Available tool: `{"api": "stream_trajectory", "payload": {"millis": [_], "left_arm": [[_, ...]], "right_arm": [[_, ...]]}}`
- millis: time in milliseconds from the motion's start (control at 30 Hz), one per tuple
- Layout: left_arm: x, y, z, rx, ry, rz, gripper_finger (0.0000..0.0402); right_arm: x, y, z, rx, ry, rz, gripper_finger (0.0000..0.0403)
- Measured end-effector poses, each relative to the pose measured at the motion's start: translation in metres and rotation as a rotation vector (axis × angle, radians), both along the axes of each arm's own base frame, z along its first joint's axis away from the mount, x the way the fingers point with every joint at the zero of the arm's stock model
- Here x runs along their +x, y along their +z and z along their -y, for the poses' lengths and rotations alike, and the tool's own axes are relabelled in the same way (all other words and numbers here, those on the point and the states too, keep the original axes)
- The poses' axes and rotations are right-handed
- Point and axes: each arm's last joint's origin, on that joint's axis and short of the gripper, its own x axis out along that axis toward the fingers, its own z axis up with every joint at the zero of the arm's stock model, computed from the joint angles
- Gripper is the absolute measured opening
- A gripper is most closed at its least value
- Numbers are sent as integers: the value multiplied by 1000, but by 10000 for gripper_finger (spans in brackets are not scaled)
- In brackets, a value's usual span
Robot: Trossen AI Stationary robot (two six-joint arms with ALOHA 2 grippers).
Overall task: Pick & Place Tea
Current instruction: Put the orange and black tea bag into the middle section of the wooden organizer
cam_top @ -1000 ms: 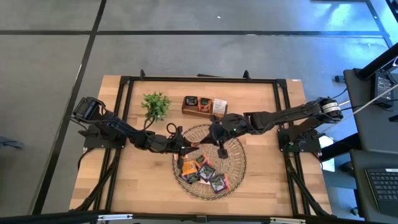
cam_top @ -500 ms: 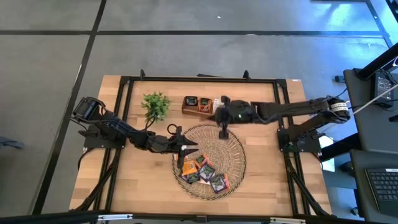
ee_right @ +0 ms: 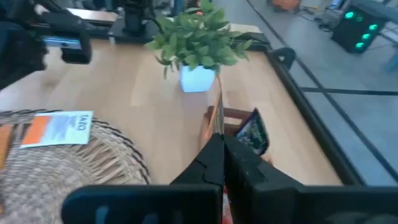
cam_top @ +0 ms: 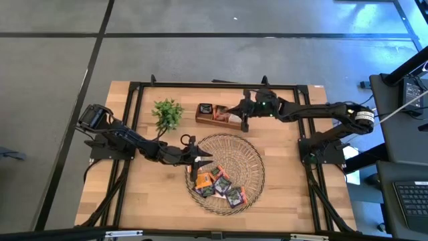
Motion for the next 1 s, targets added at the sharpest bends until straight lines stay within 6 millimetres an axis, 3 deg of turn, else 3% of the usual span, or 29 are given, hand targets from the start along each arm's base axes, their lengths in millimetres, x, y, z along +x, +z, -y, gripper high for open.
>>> {"api": "stream_trajectory", "payload": {"millis": [133, 833, 1000], "left_arm": [[0, -1, 0, 3, 0, -8, 118], [0, -1, 0, 3, 0, -7, 113], [0, -1, 0, 4, 0, -10, 115]], "right_arm": [[1, -3, 4, -6, -12, 6, 6], [39, -63, 28, 17, -31, -149, 6], [41, -71, 32, -25, -104, -193, 6]]}}
